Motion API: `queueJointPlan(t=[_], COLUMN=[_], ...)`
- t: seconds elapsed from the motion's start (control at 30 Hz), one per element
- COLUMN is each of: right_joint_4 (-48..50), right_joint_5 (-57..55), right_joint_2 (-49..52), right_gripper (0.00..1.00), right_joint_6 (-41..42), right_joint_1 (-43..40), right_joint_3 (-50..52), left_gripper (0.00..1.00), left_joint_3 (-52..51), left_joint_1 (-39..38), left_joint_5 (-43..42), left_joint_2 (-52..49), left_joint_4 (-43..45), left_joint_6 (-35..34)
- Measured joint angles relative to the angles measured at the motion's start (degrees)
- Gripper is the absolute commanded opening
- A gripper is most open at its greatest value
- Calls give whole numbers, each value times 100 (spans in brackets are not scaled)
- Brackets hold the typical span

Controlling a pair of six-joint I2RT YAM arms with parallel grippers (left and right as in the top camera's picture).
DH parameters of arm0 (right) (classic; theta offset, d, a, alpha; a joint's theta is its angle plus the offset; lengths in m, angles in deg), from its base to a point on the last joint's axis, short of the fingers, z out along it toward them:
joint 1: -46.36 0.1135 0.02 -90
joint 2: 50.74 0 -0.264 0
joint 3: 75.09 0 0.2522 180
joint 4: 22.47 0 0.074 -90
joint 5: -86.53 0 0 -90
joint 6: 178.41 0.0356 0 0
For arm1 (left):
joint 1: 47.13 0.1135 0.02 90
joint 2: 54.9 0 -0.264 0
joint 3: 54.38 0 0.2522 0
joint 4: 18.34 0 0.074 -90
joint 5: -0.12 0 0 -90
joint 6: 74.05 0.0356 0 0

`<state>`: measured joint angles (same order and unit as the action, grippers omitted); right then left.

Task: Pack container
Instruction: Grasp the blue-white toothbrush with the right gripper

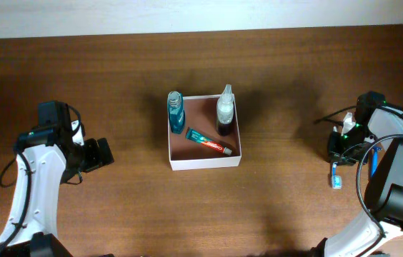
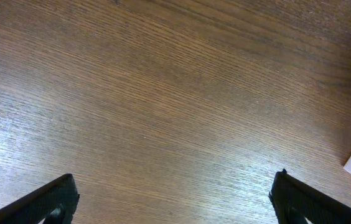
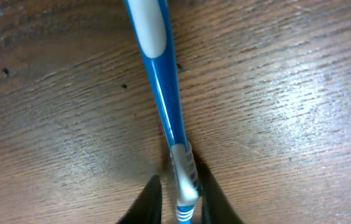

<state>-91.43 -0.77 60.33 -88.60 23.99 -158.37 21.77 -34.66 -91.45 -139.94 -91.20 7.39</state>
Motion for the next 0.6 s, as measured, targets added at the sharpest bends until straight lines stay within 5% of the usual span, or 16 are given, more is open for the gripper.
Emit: queueJointPlan(t=[0.6], right_joint_4=[-35], right_joint_5=[177], right_joint_2=[0], right_gripper=[4], right_joint_6=[2], right_joint_1=[0], right_joint_3=[-4], left_gripper=[99], left_joint_3=[0], left_joint_1=[0], left_joint_5=[0], left_joint_2=[0], left_joint_4=[0], left_joint_6=[0])
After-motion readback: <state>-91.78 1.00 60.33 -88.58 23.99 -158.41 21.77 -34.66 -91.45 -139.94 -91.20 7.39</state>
